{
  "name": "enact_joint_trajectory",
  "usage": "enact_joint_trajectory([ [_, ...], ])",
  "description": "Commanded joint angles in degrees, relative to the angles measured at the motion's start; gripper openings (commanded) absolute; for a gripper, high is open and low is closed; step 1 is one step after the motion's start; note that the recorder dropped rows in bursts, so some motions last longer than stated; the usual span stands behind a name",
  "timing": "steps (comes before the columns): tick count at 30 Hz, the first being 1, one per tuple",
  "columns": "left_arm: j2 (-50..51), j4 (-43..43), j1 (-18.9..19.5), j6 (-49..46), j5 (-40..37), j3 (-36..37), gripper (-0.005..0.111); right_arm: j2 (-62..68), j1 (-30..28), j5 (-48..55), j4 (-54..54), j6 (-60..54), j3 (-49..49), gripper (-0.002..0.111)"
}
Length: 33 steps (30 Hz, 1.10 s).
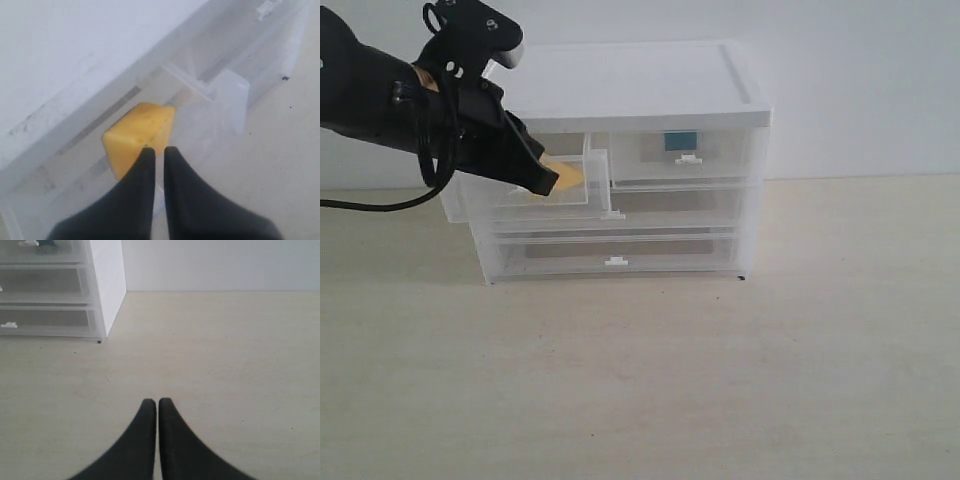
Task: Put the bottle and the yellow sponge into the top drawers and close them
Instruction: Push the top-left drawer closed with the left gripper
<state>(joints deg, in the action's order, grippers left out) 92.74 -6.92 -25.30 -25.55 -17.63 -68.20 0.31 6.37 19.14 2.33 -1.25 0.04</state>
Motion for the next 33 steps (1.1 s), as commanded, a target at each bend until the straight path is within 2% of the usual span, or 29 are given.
enact_joint_trajectory([
  [1,0.28,0.29,0.1,0.72,0.98,-0.15,0.004,-0.31,-0.05,-0.15,-0.12,-0.11,-0.04,0.0],
  [5,-2.09,0.29,0.1,0.72,-3.01,-1.19,0.004,-0.31,-0.05,-0.15,-0.12,-0.11,-0.04,0.0],
  [9,-4.24,0.06,0.1,3.79,-12.73,-1.88,0.004,-0.31,-0.05,-0.15,-0.12,-0.11,-0.04,0.0],
  [14,-2.13,0.06,0.1,4.18,-16.79,-1.88,0.004,-0.31,-0.05,-0.15,-0.12,-0.11,-0.04,0.0],
  [20,1.84,1.54,0.1,4.18,-12.45,-1.88,0.004,-0.31,-0.05,-0.15,-0.12,-0.11,-0.04,0.0],
  [27,3.75,2.05,0.21,4.18,-3.94,-1.88,0.004,-0.31,-0.05,-0.15,-0.12,-0.11,-0.04,0.0],
  [33,5.33,2.19,3.05,4.18,1.1,-1.88,0.004,-0.31,-0.05,-0.15,-0.12,-0.11,-0.04,0.0],
])
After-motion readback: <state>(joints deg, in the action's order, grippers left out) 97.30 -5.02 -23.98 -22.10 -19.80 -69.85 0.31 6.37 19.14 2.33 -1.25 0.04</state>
